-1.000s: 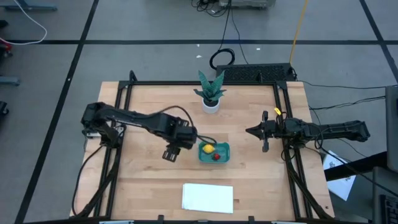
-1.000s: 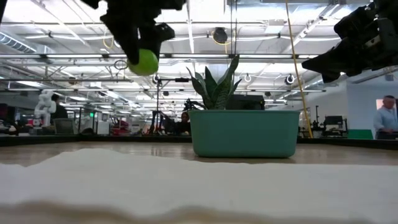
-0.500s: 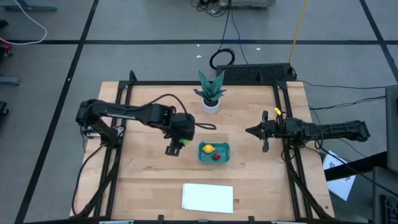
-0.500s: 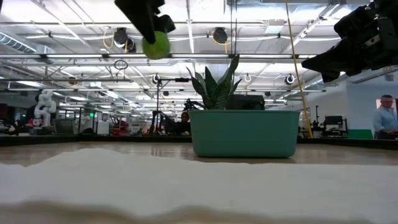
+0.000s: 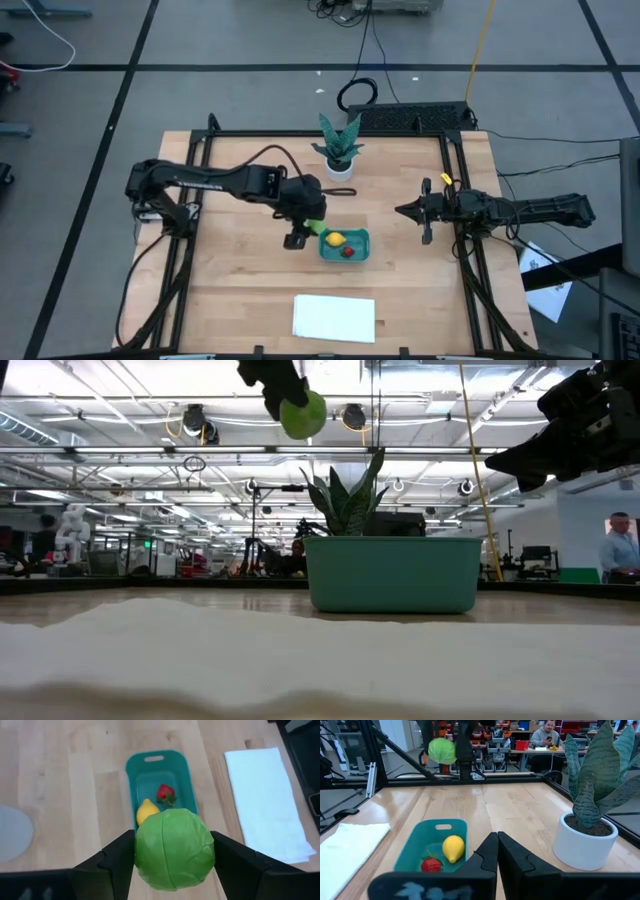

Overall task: Pick and placing Produce into tupperware
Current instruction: Put the green cabbage into the green bin

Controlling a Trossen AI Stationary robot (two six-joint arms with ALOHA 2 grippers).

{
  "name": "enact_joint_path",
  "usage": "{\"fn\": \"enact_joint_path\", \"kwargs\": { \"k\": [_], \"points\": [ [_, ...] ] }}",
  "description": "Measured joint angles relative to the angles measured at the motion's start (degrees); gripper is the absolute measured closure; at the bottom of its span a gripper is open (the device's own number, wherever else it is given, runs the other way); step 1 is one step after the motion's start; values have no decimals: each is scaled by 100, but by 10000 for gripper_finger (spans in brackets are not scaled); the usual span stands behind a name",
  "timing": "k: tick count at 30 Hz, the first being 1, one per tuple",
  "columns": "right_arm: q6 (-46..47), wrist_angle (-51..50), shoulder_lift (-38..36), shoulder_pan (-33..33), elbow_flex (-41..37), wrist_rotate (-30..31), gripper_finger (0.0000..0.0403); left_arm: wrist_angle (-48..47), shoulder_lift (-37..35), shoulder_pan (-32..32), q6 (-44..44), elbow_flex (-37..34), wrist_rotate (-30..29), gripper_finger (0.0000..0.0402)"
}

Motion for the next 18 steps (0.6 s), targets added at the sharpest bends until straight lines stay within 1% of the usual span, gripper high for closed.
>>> {"fn": "enact_joint_path", "kwargs": {
  "k": [3,6,9,13,18],
  "points": [
    [-22,3,-1,0,0,0,403,61,101,53,-37,0,167,174],
    [-61,17,-1,0,0,0,403,82,276,88,1,7,195,174],
    [-70,21,0,0,0,0,403,51,534,99,44,230,307,174],
    [-103,21,0,0,0,0,403,-149,1036,90,250,906,580,174],
    [-88,19,-2,0,0,0,403,-671,1722,91,551,1948,664,174]
  ]
}}
